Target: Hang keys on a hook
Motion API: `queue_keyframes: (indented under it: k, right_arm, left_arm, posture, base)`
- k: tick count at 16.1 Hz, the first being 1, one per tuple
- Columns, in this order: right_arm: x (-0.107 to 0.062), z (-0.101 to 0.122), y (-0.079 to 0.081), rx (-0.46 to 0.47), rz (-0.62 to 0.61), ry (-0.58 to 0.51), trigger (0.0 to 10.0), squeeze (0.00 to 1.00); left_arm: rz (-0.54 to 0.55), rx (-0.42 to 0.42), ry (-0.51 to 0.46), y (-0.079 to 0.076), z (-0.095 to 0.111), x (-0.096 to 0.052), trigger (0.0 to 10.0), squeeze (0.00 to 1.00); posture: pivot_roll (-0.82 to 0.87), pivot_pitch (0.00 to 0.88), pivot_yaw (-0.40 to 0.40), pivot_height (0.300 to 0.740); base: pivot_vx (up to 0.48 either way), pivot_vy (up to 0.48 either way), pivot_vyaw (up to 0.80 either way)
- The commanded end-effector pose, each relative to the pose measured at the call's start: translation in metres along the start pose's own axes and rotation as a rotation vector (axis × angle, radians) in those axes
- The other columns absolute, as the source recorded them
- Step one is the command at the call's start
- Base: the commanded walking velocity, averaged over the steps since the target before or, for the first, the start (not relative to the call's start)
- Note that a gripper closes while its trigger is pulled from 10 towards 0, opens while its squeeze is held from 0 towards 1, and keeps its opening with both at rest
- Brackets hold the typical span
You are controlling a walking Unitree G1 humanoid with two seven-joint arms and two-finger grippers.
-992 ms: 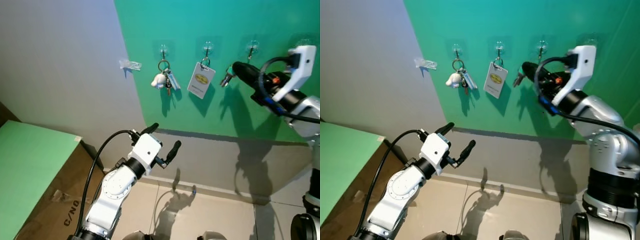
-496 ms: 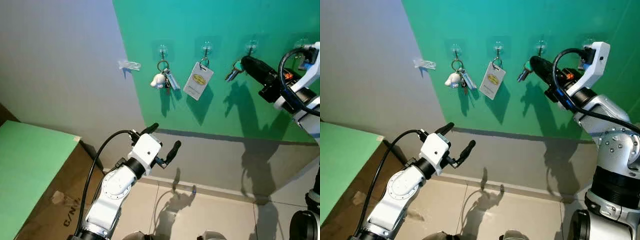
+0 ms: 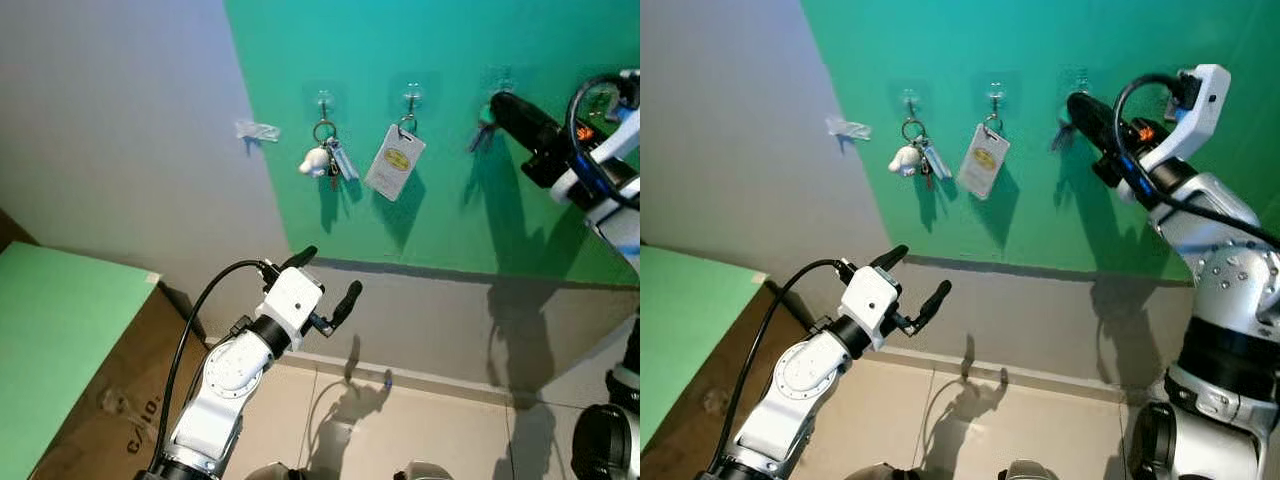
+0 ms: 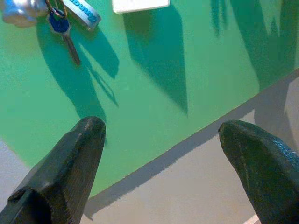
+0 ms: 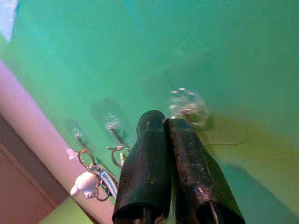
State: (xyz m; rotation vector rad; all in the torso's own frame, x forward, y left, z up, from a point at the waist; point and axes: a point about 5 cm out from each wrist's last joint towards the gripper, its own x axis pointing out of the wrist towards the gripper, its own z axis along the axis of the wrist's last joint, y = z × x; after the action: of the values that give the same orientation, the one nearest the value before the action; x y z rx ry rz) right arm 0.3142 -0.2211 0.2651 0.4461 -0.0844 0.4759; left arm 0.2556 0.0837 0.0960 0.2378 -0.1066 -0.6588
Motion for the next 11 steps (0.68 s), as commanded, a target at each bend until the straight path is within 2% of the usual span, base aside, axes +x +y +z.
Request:
queue_keyframes:
  k: [1, 3, 7, 9, 11]
  right_arm:
    - [0.001, 0.000, -0.004, 0.027, -0.029, -0.014, 10.0, 0.00]
    - [0.002, -0.005, -0.012, 0.101, -0.076, -0.020, 10.0, 0.00]
    - [-0.002, -0.030, -0.027, 0.252, -0.149, 0.025, 10.0, 0.00]
    - [-0.006, -0.041, -0.036, 0.294, -0.194, 0.042, 10.0, 0.00]
    - [-0.007, -0.046, -0.037, 0.311, -0.205, 0.056, 10.0, 0.00]
  left_arm:
    - [0.000, 0.014, 0.005, 0.002, 0.001, -0.002, 10.0, 0.00]
    - [0.000, 0.015, 0.008, 0.002, 0.001, -0.002, 10.0, 0.00]
    - [0.000, 0.015, 0.013, 0.002, 0.000, -0.003, 10.0, 0.00]
    - [-0.001, 0.015, 0.015, 0.002, -0.001, -0.003, 10.0, 0.00]
    - [-0.001, 0.016, 0.016, 0.002, -0.001, -0.003, 10.0, 0.00]
  posture:
    - [-0.24, 0.060, 0.112, 0.740]
    - [-0.24, 0.060, 0.111, 0.740]
    - [-0.23, 0.056, 0.111, 0.740]
    - [-0.23, 0.054, 0.111, 0.740]
    - [-0.23, 0.050, 0.111, 0.740]
  base:
    - [0.000, 0.000, 0.00]
    - [0.000, 0.000, 0.00]
    - [0.000, 0.000, 0.00]
    - [0.000, 0.000, 0.00]
    - [0.000, 0.000, 0.00]
